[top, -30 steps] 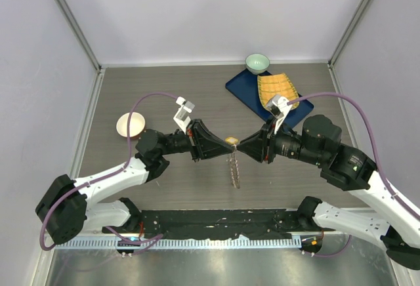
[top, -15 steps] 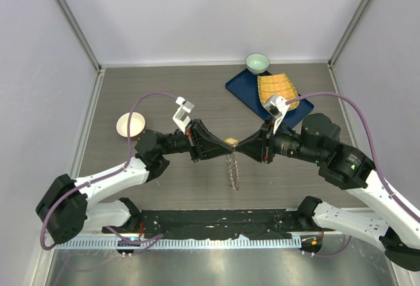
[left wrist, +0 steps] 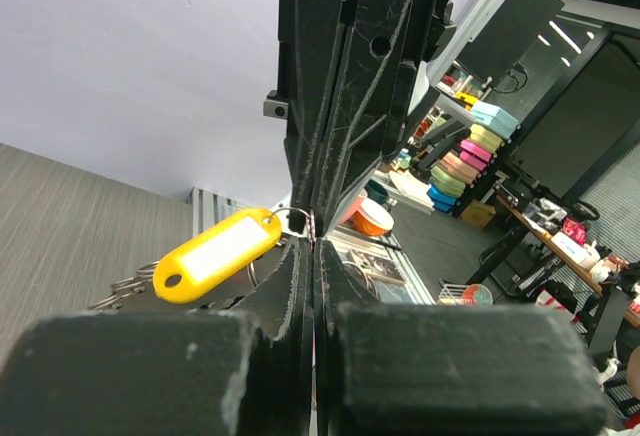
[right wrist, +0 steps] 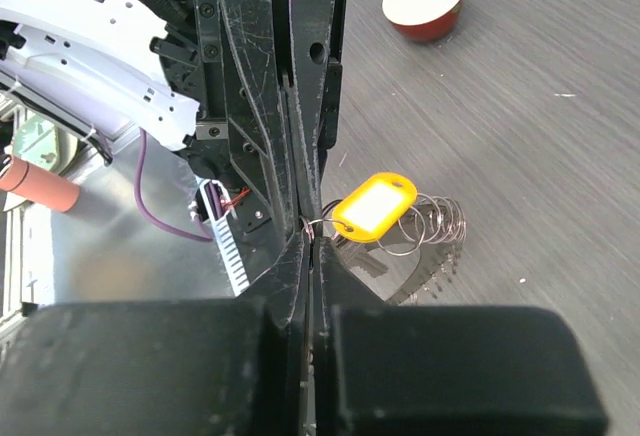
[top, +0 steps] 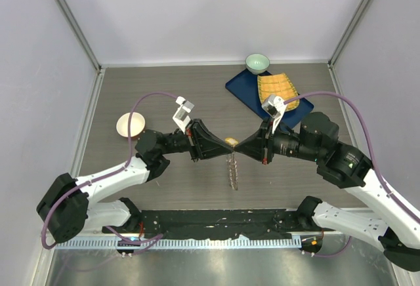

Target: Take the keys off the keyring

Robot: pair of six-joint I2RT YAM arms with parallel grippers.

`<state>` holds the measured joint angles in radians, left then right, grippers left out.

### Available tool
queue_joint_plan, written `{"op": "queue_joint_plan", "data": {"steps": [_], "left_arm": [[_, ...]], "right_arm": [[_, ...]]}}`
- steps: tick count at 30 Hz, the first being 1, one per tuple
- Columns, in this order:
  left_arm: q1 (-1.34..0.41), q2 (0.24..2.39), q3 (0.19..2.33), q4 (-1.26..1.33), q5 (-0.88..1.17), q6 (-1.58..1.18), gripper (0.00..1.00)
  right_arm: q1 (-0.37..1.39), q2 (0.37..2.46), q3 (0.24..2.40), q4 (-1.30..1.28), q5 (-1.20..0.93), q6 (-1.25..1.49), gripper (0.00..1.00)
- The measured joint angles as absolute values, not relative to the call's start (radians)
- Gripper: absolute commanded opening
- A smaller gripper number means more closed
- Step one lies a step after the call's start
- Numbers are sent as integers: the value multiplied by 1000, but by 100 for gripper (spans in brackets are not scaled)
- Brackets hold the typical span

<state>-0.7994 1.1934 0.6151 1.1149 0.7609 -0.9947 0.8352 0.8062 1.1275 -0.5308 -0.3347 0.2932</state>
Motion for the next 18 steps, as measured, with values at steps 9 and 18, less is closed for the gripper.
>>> {"op": "queue_joint_plan", "data": {"steps": [9, 18], "left_arm": [[-798, 1195, 647, 1066, 798, -956, 69], [-799, 1085, 755, 585, 805, -587, 74]], "right_arm": [[834, 803, 1127, -537, -366, 277, 1], [833, 857, 1164, -677, -402, 183, 1]]}}
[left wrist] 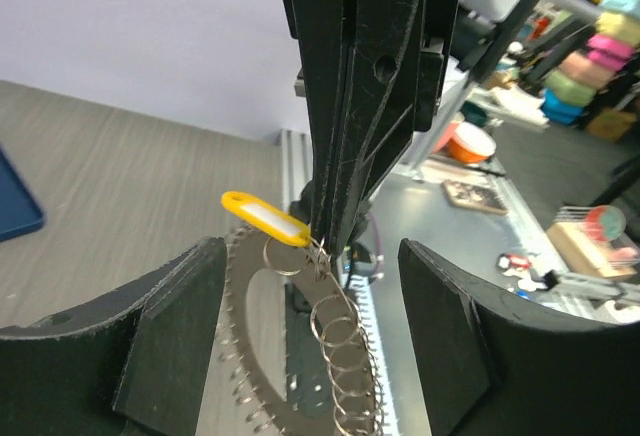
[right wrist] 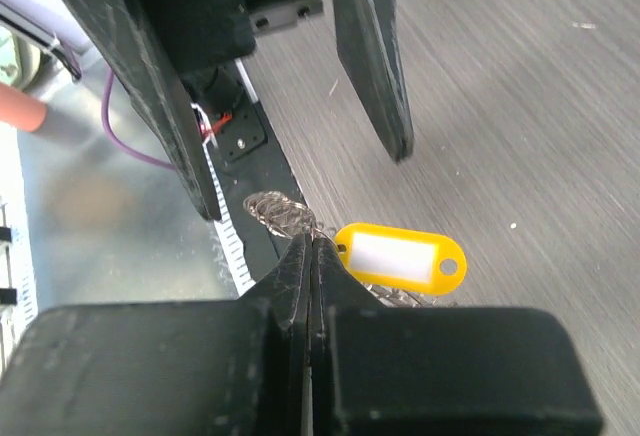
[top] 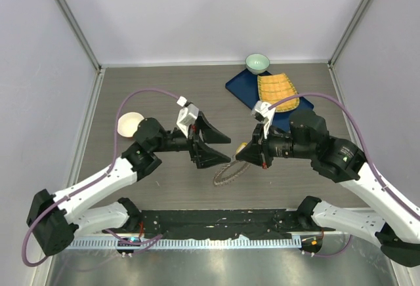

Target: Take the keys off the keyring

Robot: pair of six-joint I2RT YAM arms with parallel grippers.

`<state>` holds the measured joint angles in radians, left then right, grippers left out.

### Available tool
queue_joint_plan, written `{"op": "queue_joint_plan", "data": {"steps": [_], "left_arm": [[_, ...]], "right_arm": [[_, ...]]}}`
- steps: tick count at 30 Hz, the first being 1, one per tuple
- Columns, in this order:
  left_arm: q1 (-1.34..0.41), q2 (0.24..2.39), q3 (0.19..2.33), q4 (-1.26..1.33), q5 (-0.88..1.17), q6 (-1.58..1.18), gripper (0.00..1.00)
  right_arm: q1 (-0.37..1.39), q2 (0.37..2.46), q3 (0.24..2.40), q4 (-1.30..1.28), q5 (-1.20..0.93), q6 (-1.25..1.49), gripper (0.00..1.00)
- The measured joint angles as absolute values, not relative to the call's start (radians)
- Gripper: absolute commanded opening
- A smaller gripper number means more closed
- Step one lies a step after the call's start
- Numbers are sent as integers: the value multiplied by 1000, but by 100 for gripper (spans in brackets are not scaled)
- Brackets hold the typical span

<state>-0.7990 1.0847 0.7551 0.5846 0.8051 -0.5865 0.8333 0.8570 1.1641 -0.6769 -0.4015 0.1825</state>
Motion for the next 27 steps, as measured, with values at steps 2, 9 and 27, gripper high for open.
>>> {"op": "queue_joint_plan", "data": {"steps": [2, 9, 27], "left_arm": [[-799, 1039, 755, 493, 780, -505, 74], [-799, 937, 755, 319, 719, -324, 68], [-833, 878, 490, 595, 765, -97, 70]], "right_arm": [[833, 875, 1179, -721, -409, 160, 1], [833, 892, 1227, -852, -467, 94, 1], [832, 987, 1287, -997, -833, -2, 1]]}}
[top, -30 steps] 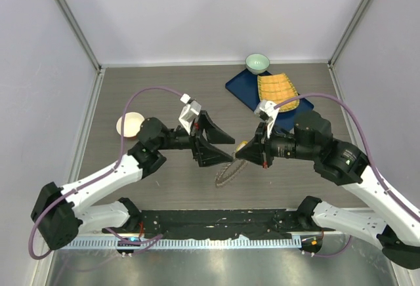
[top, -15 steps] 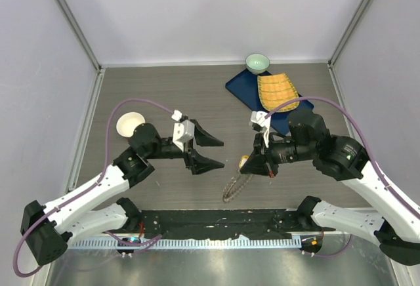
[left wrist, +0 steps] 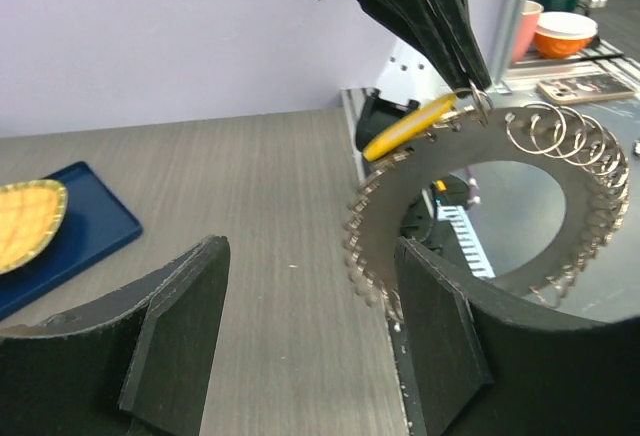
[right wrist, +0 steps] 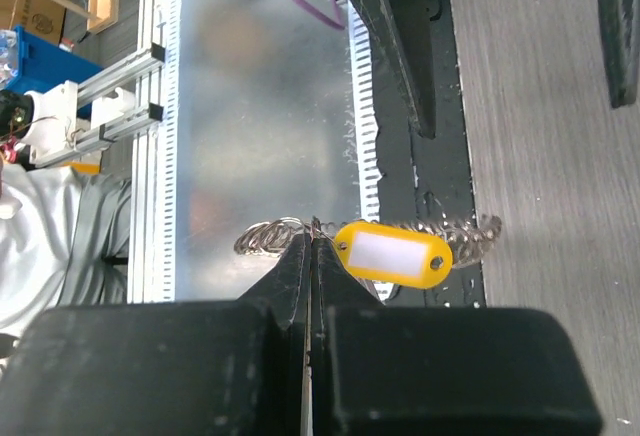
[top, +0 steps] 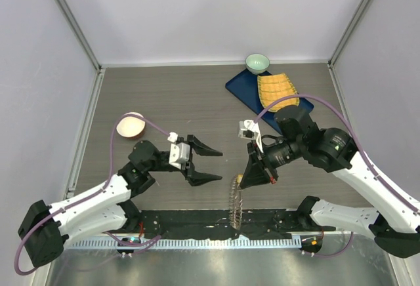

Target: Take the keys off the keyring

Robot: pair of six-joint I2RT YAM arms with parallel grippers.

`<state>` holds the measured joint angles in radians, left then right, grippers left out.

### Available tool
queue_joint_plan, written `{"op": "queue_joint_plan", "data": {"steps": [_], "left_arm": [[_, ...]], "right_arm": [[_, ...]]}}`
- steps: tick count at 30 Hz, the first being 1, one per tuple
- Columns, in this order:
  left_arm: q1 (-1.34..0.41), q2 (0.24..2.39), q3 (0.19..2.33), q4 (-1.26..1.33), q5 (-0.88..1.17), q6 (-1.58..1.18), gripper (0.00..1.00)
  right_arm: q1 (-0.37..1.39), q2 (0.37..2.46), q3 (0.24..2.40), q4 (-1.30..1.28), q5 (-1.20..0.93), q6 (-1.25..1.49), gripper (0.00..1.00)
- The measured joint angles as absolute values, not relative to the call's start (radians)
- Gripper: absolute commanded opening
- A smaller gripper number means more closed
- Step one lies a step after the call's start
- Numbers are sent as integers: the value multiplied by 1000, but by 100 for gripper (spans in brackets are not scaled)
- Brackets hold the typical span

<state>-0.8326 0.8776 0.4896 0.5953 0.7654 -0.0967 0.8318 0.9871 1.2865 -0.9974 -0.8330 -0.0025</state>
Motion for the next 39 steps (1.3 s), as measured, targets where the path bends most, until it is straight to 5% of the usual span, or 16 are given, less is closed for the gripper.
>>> {"op": "queue_joint_plan", "data": {"steps": [13, 39], "left_arm": [[-919, 1084, 498, 827, 845, -157, 70], [-983, 1109, 620, 967, 951, -194, 64]], "right_arm": [[832, 988, 1282, -997, -939, -25, 1], [832, 988, 1281, -950, -1007, -24, 1]]}}
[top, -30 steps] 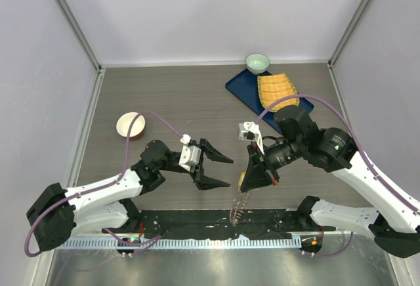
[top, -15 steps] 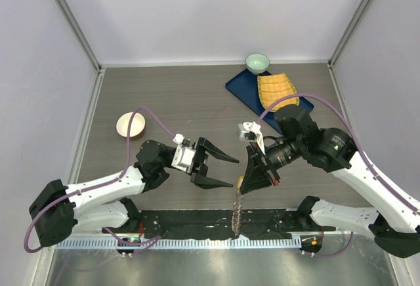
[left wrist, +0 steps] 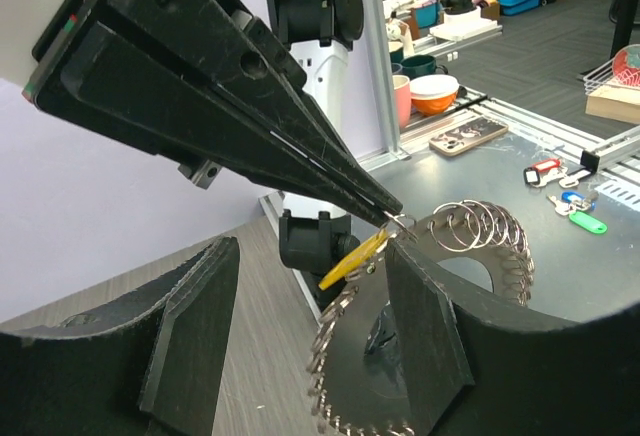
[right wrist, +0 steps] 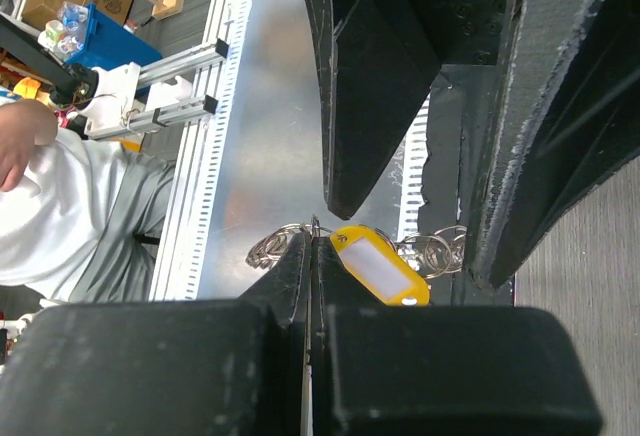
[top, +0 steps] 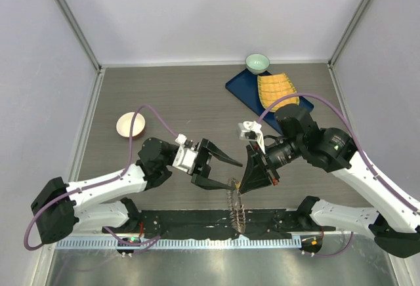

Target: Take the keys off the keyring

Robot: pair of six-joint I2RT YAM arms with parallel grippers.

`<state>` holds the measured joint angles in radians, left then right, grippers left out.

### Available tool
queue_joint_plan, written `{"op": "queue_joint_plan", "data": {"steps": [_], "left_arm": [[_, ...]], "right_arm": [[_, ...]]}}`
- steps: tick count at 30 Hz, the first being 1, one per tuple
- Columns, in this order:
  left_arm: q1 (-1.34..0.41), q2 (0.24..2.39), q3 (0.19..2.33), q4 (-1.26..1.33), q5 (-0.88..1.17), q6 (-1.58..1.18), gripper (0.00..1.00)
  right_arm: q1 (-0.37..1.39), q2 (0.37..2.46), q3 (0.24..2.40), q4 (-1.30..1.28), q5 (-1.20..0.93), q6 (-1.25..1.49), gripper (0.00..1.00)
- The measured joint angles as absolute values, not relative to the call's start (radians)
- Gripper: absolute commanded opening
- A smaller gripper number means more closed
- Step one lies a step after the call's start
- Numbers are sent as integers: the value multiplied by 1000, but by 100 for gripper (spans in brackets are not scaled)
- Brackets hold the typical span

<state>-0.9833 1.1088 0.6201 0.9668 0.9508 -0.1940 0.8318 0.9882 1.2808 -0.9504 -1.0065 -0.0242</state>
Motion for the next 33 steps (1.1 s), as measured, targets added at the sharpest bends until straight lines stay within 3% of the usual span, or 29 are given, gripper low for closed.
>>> {"op": "queue_joint_plan", "data": {"steps": [9, 12, 22, 27, 33], "left_arm": [[-993, 1122, 649, 917, 986, -169, 62], [-993, 1100, 640, 836, 939, -117, 66], [-995, 780, 289, 716, 245, -126, 70], [-995, 701, 247, 717, -128, -184, 71], [-994, 715, 242, 728, -414, -227, 70]], "right_arm": [[832, 984, 1281, -945, -981, -6, 1], [832, 976, 1281, -944, -900, 35, 1], [832, 1026, 1221, -1040, -579, 147, 1], [832, 1170, 1267, -1148, -410, 145, 1], [886, 1340, 1378, -1232, -219, 146, 1]]}}
